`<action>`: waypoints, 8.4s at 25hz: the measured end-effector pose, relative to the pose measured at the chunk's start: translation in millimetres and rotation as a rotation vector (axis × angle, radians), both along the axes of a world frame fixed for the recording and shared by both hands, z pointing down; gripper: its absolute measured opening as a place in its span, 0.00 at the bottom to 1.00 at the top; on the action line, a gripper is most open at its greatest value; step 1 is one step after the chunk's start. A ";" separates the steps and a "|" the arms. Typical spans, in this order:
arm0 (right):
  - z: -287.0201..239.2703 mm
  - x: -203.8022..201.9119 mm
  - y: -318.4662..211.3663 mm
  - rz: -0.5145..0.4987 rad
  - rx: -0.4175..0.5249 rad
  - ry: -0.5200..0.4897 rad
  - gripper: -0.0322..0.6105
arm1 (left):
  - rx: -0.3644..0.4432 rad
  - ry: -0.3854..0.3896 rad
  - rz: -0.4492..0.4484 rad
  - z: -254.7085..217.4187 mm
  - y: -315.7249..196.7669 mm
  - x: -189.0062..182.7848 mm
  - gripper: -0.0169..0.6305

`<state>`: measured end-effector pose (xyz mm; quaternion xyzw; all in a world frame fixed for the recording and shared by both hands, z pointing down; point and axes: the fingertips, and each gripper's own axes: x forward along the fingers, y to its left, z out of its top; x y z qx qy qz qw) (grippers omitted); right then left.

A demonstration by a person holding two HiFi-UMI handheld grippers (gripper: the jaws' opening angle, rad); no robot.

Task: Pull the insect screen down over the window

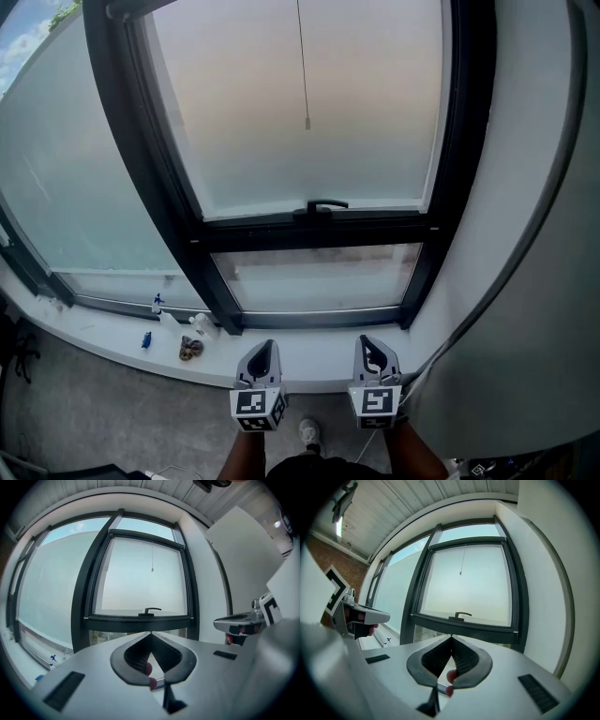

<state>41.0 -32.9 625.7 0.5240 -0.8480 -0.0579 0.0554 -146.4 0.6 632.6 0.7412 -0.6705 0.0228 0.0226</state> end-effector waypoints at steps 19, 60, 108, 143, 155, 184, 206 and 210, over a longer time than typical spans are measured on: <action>-15.4 -43.3 -130.7 0.071 -0.008 -0.071 0.05 | -0.066 0.004 0.091 -16.7 -148.2 -48.3 0.03; -136.9 -43.0 -289.2 -0.094 0.303 -0.085 0.05 | 0.175 -0.232 -0.050 -126.8 -302.5 -37.0 0.03; -444.2 -51.4 -324.0 0.417 1.113 0.847 0.05 | 0.625 -1.446 -0.549 -480.2 -350.1 -60.6 0.03; -668.7 -63.5 -313.9 0.628 1.167 1.063 0.20 | 0.676 -1.490 -0.705 -683.8 -328.1 -53.2 0.28; -694.6 -52.8 -342.7 0.677 1.087 1.167 0.27 | 0.687 -1.534 -0.744 -702.7 -341.5 -53.0 0.30; -689.3 -46.8 -353.5 0.619 0.941 1.233 0.27 | 0.506 -1.451 -0.585 -701.2 -354.8 -62.2 0.30; -635.7 -46.0 -355.5 0.516 0.814 1.305 0.27 | 0.347 -1.473 -0.420 -646.0 -355.3 -62.2 0.30; -615.5 -44.4 -355.7 0.489 0.791 1.310 0.27 | 0.313 -1.489 -0.402 -627.2 -354.0 -61.1 0.29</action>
